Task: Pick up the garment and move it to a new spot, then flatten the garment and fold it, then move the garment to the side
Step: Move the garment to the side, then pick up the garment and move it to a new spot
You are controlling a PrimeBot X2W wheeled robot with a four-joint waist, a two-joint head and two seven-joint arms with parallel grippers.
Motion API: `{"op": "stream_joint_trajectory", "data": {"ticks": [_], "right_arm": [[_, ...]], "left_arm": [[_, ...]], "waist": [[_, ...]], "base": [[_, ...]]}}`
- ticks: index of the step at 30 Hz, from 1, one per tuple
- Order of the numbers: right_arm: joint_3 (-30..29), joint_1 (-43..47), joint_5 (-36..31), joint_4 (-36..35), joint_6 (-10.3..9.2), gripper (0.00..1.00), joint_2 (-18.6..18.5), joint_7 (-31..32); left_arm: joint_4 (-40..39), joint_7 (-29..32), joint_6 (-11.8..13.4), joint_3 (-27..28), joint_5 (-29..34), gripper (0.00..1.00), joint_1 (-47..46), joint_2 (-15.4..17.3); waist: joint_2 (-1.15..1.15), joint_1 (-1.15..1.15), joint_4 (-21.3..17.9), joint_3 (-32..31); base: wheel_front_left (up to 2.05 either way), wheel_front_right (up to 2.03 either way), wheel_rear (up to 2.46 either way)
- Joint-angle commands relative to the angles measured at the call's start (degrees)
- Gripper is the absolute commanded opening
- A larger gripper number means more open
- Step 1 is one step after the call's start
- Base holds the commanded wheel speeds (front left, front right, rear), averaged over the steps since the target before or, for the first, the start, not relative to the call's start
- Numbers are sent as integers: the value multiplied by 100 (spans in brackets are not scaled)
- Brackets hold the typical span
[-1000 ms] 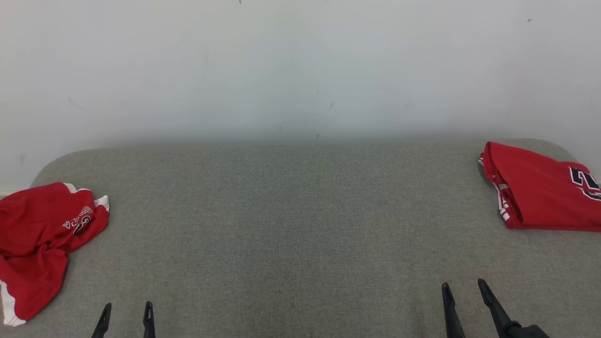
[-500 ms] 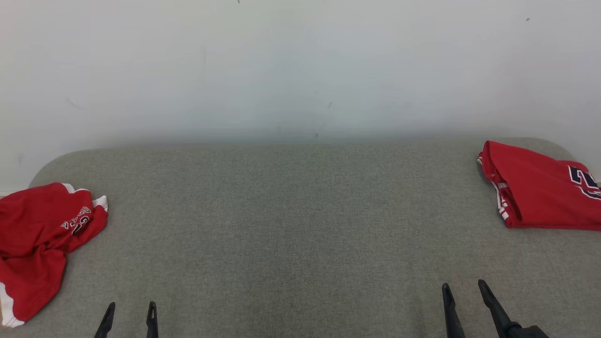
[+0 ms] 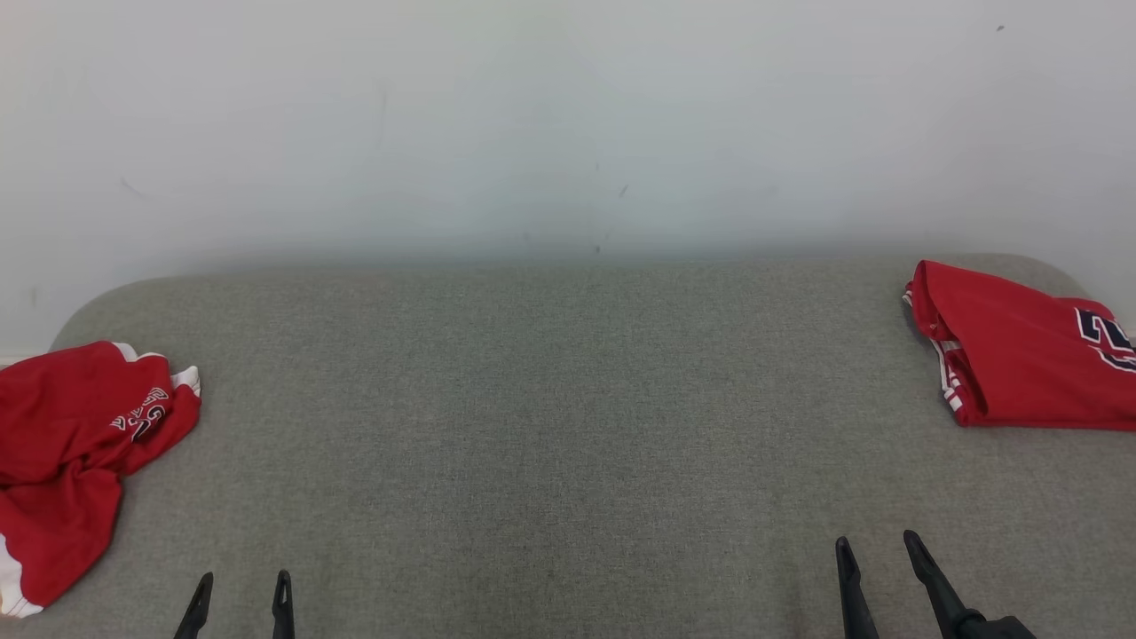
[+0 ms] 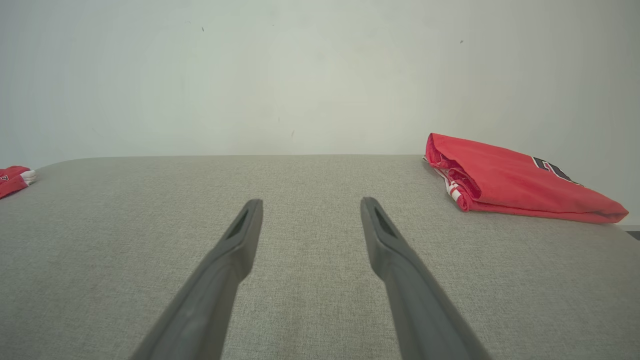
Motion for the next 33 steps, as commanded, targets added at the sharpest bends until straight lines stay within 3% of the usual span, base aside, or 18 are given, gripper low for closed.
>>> {"op": "stream_joint_trajectory", "data": {"ticks": [1, 23, 33], "right_arm": [[-5, 30, -3, 3, -15, 100, 20, -23], [-23, 69, 32, -26, -15, 100, 21, -23], [-92, 119, 107, -8, -15, 100, 19, -12]], "left_arm": [[8, 1, 13, 1, -23, 100, -25, 24], [-38, 43, 160, -46, -100, 100, -12, 83], [-69, 131, 171, -100, -101, 100, -133, 132]], "waist": [[0, -1, 0, 1], [0, -1, 107, 19], [0, -1, 643, 4]], "base": [[0, 0, 0], [0, 0, 0], [0, 0, 0]]}}
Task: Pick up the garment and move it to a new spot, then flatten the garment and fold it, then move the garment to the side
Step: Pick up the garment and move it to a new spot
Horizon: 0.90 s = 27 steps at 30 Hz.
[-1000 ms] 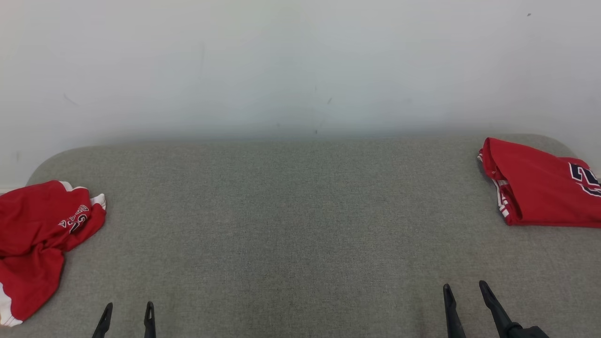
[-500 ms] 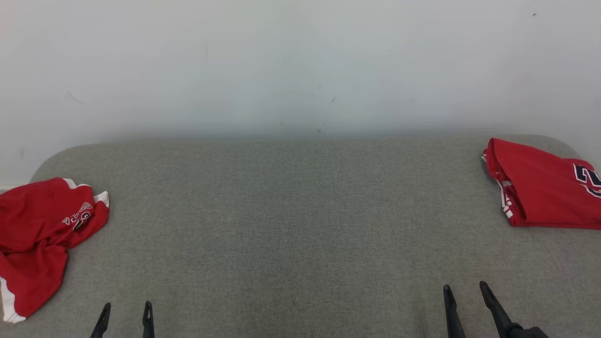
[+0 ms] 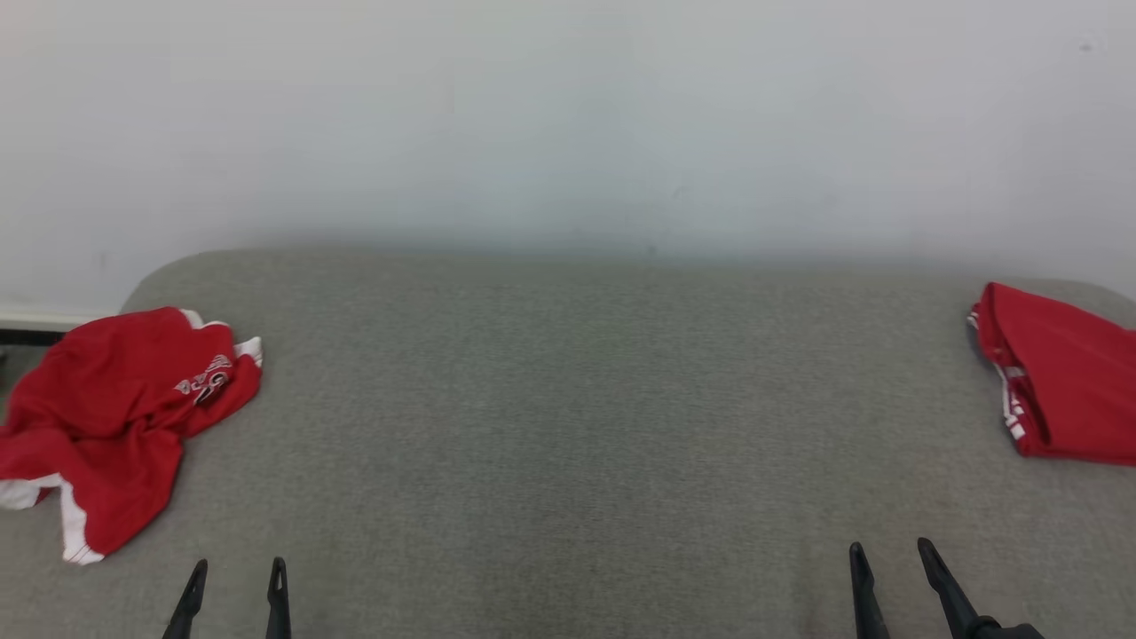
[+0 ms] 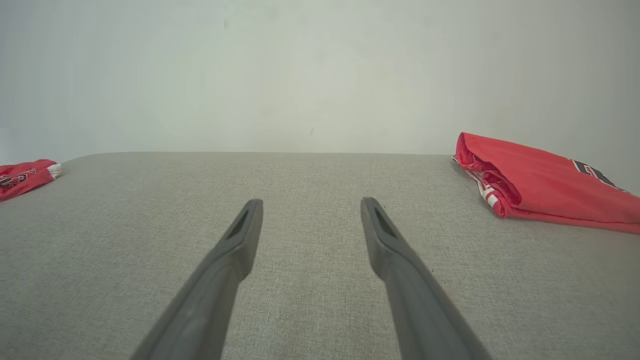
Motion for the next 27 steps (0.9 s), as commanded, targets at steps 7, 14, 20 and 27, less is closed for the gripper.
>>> {"op": "stream_joint_trajectory", "data": {"ticks": [7, 14, 20, 27], "right_arm": [[-88, 87, 97, 1, -15, 100, 18, 1], [-121, 85, 124, 30, -15, 100, 18, 1], [-103, 65, 147, 53, -15, 100, 19, 1], [-49, -17, 131, 71, -15, 100, 18, 1]], "left_arm": [[-109, 64, 101, 110, -98, 100, 92, 93], [-203, 133, 190, 196, -150, 100, 158, 151], [-205, 153, 239, 227, -189, 100, 121, 185], [-249, 144, 325, 275, -242, 100, 177, 181]], "waist": [[0, -1, 812, -17], [0, -1, 1407, -24], [0, -1, 1843, -1], [0, -1, 2186, 62]], "base": [[0, 0, 0], [0, 0, 0], [0, 0, 0], [0, 0, 0]]}}
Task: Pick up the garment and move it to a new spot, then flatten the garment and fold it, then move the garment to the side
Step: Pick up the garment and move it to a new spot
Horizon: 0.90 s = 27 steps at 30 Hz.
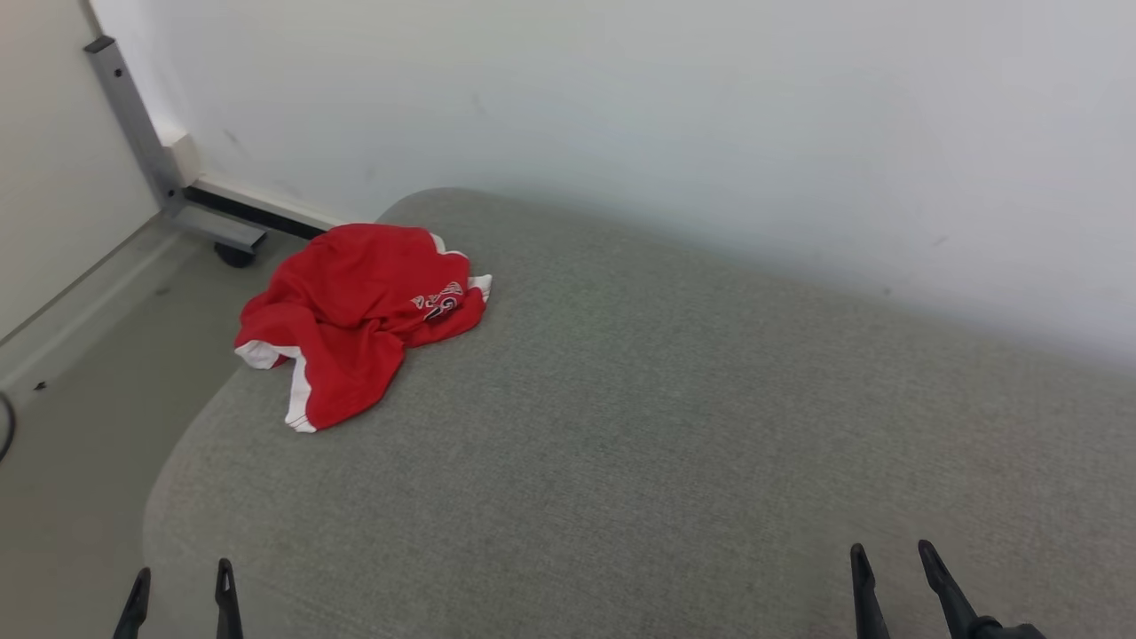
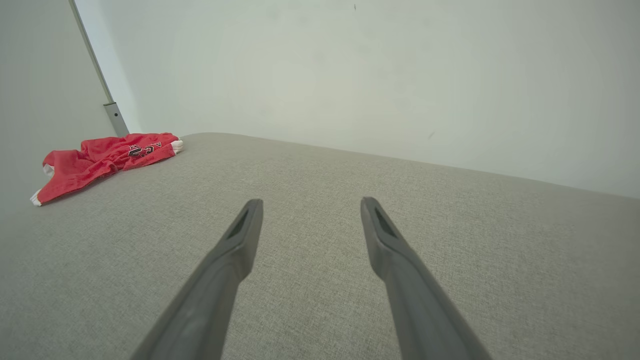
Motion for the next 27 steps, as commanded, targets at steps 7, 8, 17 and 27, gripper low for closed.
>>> {"op": "stream_joint_trajectory", "data": {"ticks": [7, 8, 17, 27], "right_arm": [[143, -236, -103, 74, -15, 100, 16, 1], [152, -256, -112, 85, -15, 100, 16, 1], [125, -235, -84, 99, -15, 100, 16, 1], [-5, -428, -365, -127, -15, 100, -79, 12]], "left_arm": [[-99, -115, 140, 117, -101, 100, 143, -34], [-96, -122, 140, 123, -113, 100, 140, -35], [-33, -109, 86, 90, -234, 100, -125, -27], [403, -35, -247, 220, -576, 100, -1547, 155]], "waist": [[0, 1, 256, 186], [0, 1, 260, 194], [0, 1, 212, 173], [0, 1, -518, 726]], "base": [[0, 0, 0], [0, 0, 0], [0, 0, 0], [0, 0, 0]]}}
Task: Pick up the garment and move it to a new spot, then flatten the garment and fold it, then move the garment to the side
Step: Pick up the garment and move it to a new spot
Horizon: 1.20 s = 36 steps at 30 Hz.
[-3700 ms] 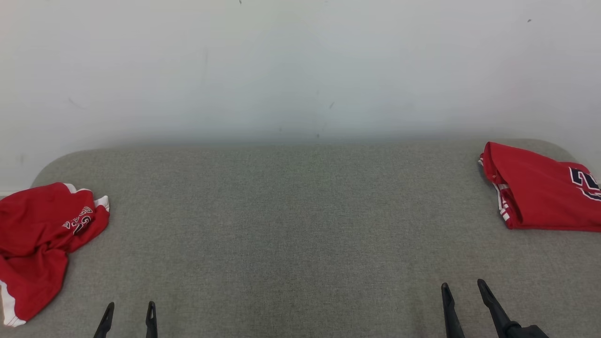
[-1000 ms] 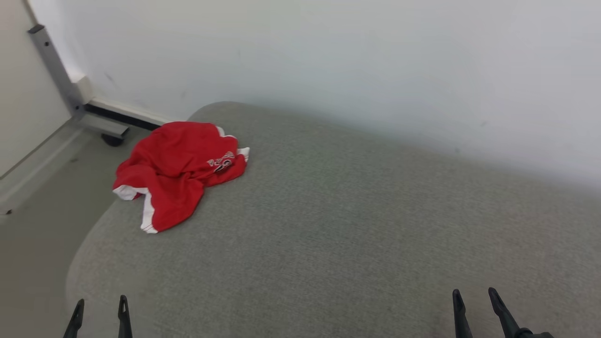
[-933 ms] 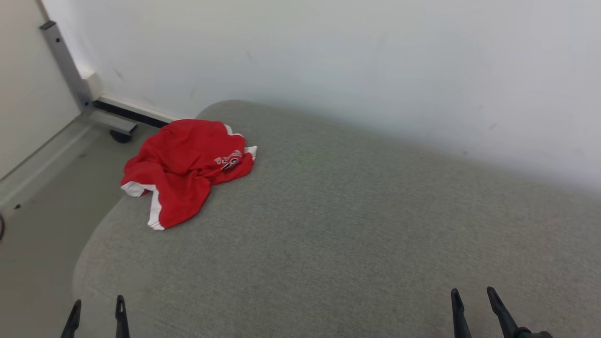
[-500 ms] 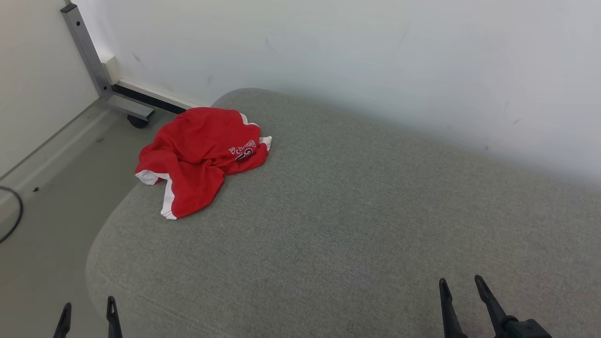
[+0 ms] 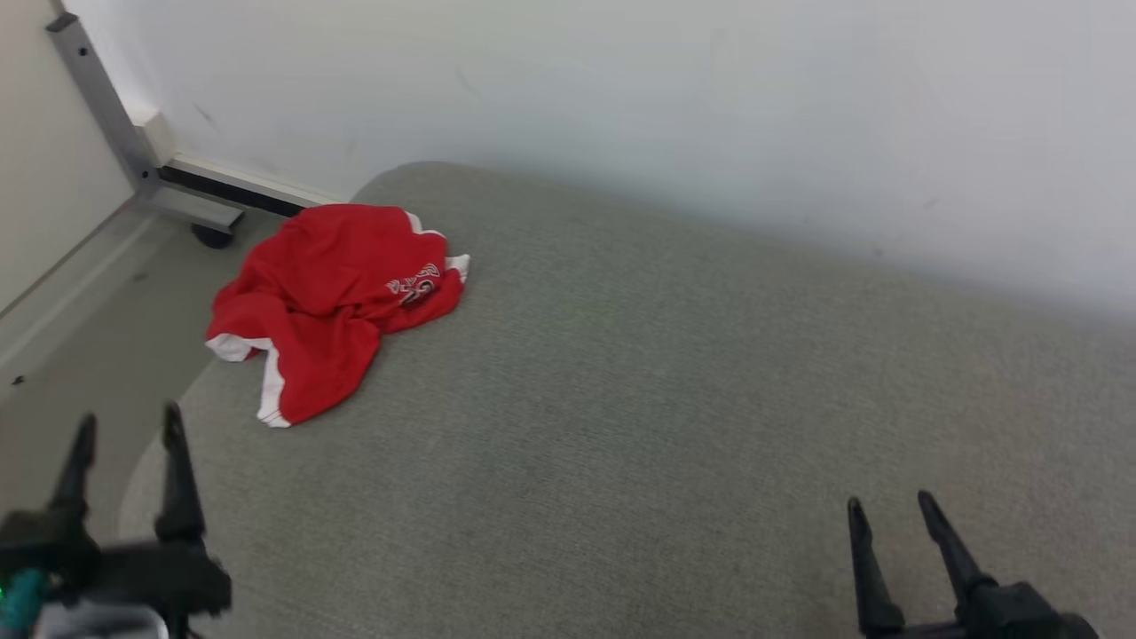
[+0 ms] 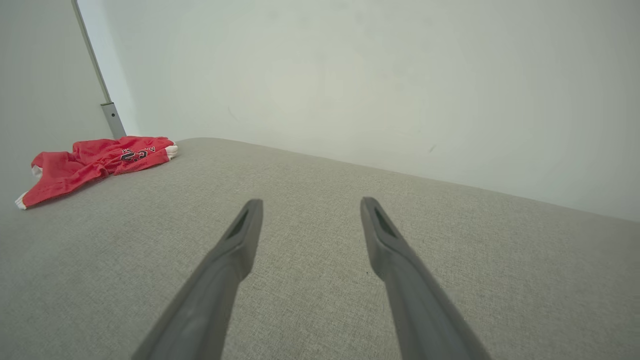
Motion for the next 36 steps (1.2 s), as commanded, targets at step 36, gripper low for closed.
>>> {"op": "stream_joint_trajectory", "data": {"ticks": [36], "right_arm": [[-552, -783, -166, -2330, -15, 100, -474, 534]], "left_arm": [[4969, 1192, -559, 578, -750, 100, -4468, 1668]], "waist": [[0, 0, -2555, 3336]], "base": [[0, 0, 0]]}}
